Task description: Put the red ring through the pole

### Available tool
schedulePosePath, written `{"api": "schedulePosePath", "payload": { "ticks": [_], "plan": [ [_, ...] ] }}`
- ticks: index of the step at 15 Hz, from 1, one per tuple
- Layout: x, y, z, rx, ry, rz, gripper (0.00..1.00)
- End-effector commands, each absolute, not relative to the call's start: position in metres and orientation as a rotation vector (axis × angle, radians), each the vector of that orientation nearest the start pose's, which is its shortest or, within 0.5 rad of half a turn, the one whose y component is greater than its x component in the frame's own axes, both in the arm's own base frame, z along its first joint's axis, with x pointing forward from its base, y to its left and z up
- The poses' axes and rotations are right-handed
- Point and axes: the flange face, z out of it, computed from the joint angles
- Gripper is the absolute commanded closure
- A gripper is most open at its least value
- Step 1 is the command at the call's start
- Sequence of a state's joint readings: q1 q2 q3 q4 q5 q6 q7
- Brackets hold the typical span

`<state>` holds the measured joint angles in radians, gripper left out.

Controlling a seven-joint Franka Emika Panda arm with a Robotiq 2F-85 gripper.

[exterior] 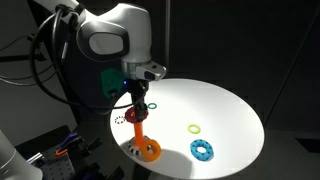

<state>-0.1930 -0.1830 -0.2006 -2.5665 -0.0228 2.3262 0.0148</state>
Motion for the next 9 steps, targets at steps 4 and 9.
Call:
{"api": "schedulePosePath", "payload": {
  "ticks": [4, 9],
  "plan": [
    [0.4045, -0.1681, 0.3238, -3.034, 0.587, 0.091, 0.61],
    [0.4065, -0.1684, 0.3225, -3.036, 0.587, 0.100, 0.15]
  ]
}}
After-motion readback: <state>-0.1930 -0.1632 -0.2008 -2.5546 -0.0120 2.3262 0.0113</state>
